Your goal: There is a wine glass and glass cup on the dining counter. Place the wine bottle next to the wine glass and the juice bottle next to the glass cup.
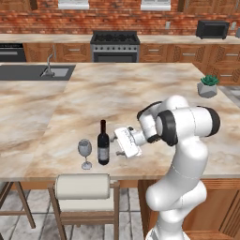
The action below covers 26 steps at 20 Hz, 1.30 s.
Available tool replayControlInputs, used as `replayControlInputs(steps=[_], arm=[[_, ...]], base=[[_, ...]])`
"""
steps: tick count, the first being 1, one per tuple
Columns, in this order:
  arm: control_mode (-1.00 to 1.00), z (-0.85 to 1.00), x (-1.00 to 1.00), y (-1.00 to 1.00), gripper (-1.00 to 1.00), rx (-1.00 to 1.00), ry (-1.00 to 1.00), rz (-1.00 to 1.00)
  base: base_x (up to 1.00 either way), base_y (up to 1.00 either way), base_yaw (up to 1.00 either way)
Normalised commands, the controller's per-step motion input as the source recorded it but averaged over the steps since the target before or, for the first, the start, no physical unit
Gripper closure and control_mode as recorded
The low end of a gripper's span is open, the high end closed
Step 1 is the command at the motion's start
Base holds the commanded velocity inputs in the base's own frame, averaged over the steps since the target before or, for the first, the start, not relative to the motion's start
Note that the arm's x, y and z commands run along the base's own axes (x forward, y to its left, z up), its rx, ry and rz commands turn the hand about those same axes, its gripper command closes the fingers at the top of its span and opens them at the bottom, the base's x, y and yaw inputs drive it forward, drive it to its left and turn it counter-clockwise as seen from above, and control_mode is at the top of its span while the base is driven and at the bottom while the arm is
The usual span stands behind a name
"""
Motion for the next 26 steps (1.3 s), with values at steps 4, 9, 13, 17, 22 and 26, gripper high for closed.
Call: replayControlInputs(steps=[4,9,13,17,22,26], arm=[[-1.00,0.00,0.02,-0.17,-1.00,0.00,-0.05,0.00],[-1.00,0.08,-0.15,-0.23,-1.00,0.00,-0.07,-0.02],[-1.00,0.24,-0.42,-0.18,-1.00,0.00,-0.03,-0.09],[-1.00,0.28,-0.40,-0.19,-1.00,-0.02,0.00,-0.16],[-1.00,0.35,-0.32,-0.21,-1.00,-0.04,0.07,-0.21],[-1.00,0.41,-0.26,-0.27,-1.00,-0.04,0.27,-0.23]], base=[[0.00,0.00,0.00],[0.00,0.00,0.00],[0.00,0.00,0.00],[0.00,0.00,0.00],[0.00,0.00,0.00],[0.00,0.00,0.00]])
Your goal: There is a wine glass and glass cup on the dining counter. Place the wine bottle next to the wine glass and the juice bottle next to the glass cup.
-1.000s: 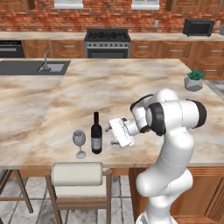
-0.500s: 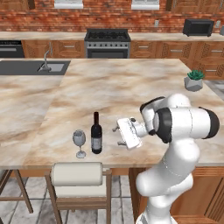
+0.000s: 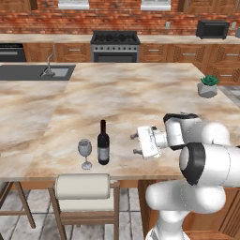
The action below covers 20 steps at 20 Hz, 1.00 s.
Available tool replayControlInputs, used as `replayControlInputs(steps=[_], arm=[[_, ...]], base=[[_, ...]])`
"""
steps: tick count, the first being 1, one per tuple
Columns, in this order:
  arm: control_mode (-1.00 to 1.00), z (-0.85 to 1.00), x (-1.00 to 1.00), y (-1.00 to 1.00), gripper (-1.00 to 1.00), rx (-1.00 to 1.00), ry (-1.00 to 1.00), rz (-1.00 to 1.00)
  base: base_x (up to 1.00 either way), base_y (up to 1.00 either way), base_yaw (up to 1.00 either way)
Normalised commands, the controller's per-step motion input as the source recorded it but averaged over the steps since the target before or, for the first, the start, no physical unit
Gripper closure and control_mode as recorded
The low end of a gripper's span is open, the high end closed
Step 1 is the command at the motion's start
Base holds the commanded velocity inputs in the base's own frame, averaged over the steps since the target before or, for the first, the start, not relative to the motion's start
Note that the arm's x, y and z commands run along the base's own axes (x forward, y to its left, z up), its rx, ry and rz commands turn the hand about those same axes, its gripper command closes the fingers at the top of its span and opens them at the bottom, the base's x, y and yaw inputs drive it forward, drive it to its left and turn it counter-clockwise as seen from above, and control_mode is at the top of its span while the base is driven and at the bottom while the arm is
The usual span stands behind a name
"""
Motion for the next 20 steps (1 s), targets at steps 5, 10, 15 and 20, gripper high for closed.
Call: replayControlInputs(steps=[5,10,15,20], arm=[[-1.00,0.42,-0.31,-0.28,-1.00,-0.04,0.33,-0.21],[-1.00,0.42,-0.36,-0.24,-1.00,-0.11,0.29,-0.16],[-1.00,0.36,-0.43,-0.19,-1.00,-0.16,0.20,-0.18],[-1.00,0.31,-0.44,-0.18,-1.00,-0.16,0.20,-0.23]], base=[[0.00,0.00,0.00],[0.00,0.00,0.00],[0.00,0.00,0.00],[0.00,0.00,0.00]])
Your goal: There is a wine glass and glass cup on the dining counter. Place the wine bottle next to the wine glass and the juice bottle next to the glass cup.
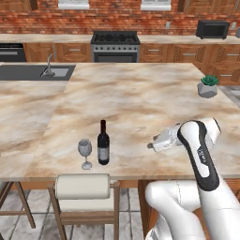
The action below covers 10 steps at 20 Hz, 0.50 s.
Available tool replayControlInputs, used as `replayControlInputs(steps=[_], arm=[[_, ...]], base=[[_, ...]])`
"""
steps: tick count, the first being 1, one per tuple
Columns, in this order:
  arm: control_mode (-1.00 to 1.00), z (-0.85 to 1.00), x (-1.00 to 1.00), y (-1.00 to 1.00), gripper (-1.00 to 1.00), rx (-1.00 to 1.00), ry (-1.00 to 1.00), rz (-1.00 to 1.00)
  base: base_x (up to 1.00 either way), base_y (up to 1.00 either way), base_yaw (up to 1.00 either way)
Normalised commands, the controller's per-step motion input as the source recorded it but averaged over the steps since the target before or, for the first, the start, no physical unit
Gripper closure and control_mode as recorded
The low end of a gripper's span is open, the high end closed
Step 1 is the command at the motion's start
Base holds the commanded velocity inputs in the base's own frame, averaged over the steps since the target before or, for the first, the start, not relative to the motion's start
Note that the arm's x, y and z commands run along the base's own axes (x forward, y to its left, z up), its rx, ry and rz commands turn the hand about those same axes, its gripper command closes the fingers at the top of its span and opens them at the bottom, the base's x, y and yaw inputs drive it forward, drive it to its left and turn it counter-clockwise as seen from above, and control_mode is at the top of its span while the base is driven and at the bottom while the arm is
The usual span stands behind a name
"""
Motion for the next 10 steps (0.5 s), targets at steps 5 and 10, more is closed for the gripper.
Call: replayControlInputs(steps=[5,10], arm=[[-1.00,0.27,-0.48,-0.17,-1.00,-0.12,0.19,-0.26],[-1.00,0.22,-0.43,-0.10,-1.00,-0.09,0.25,-0.32]], base=[[0.00,0.00,0.00],[0.00,0.00,0.00]])
